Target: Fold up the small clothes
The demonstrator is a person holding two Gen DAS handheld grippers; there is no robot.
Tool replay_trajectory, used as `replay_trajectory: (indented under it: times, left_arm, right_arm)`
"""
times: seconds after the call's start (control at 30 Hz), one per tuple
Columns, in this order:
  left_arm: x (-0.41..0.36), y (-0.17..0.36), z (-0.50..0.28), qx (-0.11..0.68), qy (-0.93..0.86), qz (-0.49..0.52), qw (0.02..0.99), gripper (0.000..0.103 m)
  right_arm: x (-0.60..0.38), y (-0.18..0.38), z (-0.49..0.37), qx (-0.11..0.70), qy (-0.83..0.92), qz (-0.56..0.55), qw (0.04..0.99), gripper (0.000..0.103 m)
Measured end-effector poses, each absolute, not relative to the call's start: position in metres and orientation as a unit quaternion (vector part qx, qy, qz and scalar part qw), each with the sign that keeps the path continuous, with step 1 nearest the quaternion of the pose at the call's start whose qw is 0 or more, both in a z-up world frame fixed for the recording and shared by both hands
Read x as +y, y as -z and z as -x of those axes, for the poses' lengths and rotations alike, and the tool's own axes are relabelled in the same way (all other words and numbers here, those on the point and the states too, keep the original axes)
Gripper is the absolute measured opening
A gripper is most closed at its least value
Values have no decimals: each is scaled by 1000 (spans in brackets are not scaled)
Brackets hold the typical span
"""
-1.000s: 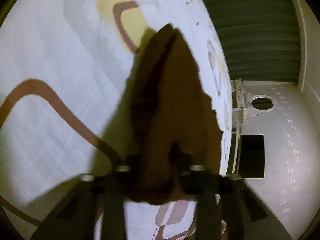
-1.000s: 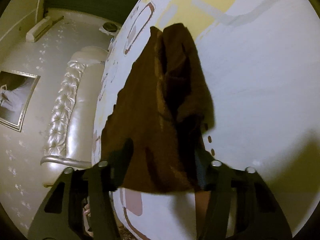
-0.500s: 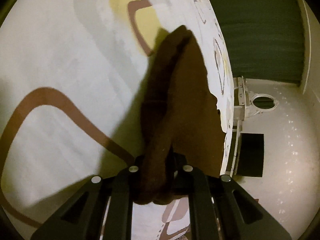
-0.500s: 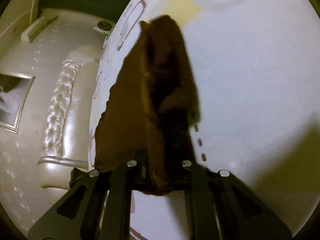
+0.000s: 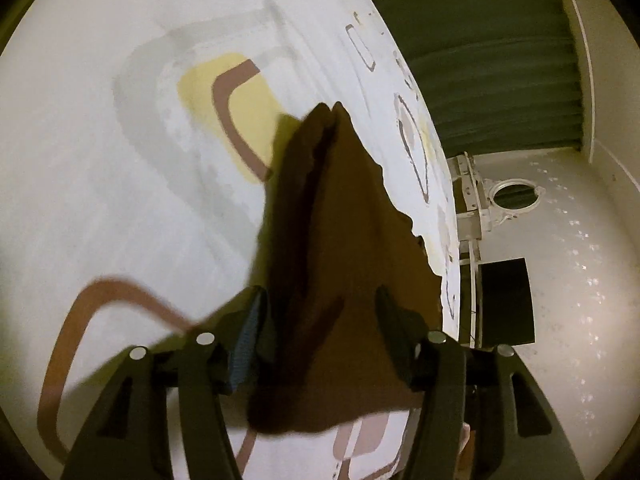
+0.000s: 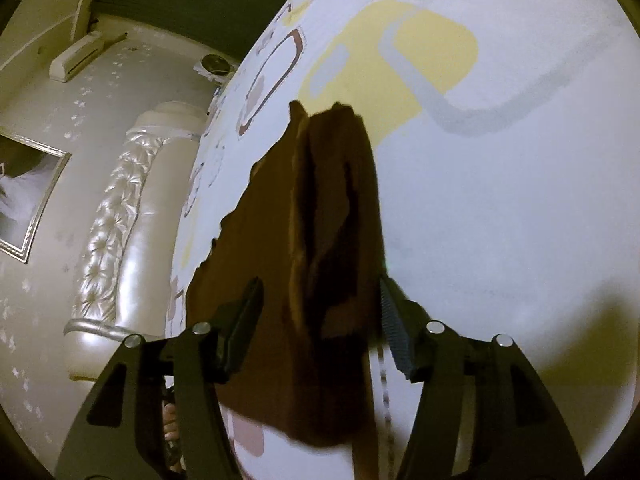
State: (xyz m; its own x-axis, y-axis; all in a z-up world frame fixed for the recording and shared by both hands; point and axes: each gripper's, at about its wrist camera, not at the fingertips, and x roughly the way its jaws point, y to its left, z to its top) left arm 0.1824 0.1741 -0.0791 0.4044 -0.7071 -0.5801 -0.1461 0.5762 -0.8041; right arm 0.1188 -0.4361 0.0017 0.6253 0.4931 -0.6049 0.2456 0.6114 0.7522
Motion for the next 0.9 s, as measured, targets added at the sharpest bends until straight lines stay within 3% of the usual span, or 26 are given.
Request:
replay_trajectory:
  times: [0.07, 0.1, 0.23, 0.37, 0.6, 0.67, 0.9]
  left_arm:
    - [168, 81, -189, 511, 190, 420, 726, 57]
    - [166, 82, -194, 511, 191, 420, 726, 57]
    - [157, 81, -202, 513, 192, 411, 729, 60]
    - [162, 79, -199, 513, 200, 415, 725, 63]
    - [167, 77, -182, 515, 209, 425, 714, 63]
    - [166, 77, -177, 517, 212, 424, 713, 63]
    - [159, 81, -164, 516, 223, 434, 703, 63]
  right_arm:
    - [-436, 0, -129, 429, -76, -432, 790, 42]
    - [-434, 2, -134, 437, -76, -427, 788, 12]
    - [-437, 4, -132, 445, -62, -408, 795, 11]
    - [-449, 16, -126, 430, -75, -456, 775, 13]
    - [-428, -69, -126, 401, -20, -330, 854, 26]
    - [-403, -90, -139, 400, -58, -320, 857, 33]
    - [-256, -97, -217, 490, -189, -270, 807, 34]
